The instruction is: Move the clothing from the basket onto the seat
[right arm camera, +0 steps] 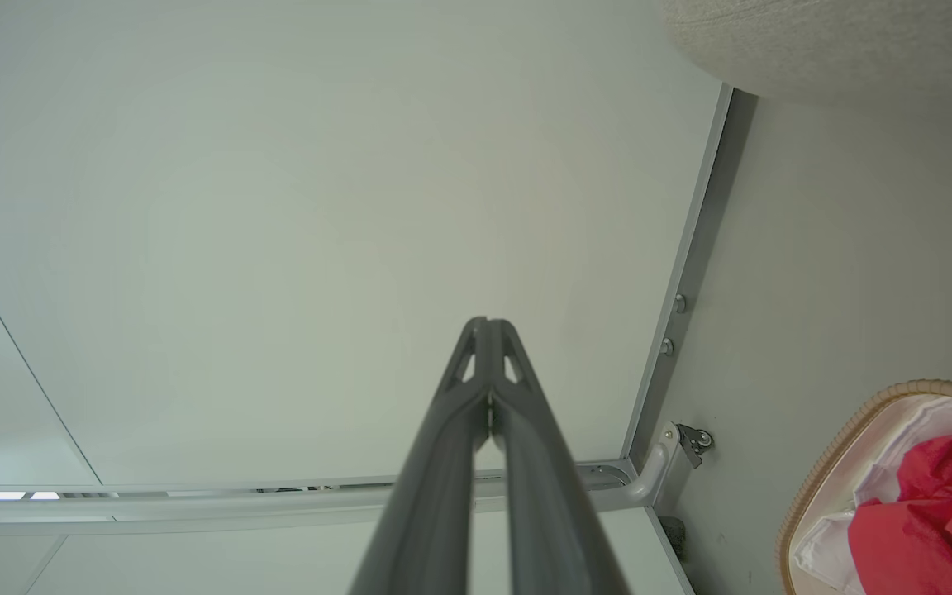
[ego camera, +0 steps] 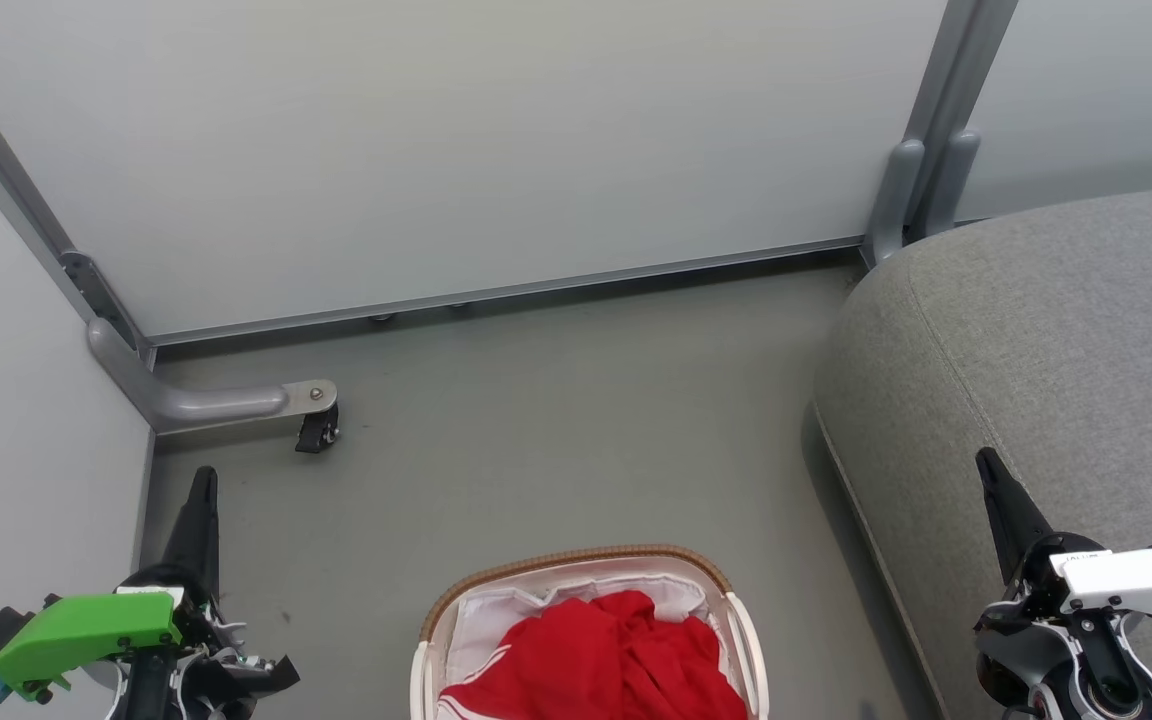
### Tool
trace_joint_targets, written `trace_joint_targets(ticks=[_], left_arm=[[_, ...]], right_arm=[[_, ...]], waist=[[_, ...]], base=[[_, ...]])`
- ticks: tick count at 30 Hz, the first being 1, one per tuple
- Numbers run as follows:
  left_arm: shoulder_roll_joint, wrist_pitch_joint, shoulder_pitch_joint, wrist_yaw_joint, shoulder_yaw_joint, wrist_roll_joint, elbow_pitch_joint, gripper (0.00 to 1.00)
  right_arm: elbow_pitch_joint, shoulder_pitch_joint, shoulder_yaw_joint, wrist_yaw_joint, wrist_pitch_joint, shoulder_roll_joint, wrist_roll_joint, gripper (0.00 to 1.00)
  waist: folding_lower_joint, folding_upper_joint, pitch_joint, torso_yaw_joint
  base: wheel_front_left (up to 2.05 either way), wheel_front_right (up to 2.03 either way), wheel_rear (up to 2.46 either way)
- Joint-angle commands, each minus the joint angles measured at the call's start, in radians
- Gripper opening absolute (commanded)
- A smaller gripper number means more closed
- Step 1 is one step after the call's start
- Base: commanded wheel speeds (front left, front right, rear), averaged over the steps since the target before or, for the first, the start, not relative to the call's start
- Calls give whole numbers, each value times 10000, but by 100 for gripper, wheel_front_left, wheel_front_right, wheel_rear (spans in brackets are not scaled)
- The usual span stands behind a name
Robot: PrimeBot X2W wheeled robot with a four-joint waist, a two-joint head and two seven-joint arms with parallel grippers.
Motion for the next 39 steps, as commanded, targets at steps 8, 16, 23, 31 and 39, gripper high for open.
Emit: trace_joint_targets(ticks=[8, 16, 23, 31, 39], left_arm=[[-1, 12, -115, -62, 31, 77, 4, 0], [-21, -8, 53, 9, -13, 3, 146, 100], [-2, -280, 56, 9, -171, 341, 409, 100], [85, -675, -78, 3, -297, 1972, 542, 100], [168, -1023, -105, -3, -469, 3887, 600, 100]], right_arm=[[-25, -82, -21, 8, 14, -29, -20, 0], [116, 72, 4, 0, -5, 41, -3, 100], [185, 128, 145, 0, -274, -47, -358, 100], [229, -57, 295, 1, -675, -295, -1987, 100], [196, -167, 368, 1, -1026, -381, -3752, 100]], waist=[[0, 0, 0, 0], [0, 0, 1, 0], [0, 0, 14, 5], [0, 0, 44, 14], [0, 0, 62, 16]], base=[[0, 0, 0], [0, 0, 0], [0, 0, 0], [0, 0, 0], [0, 0, 0]])
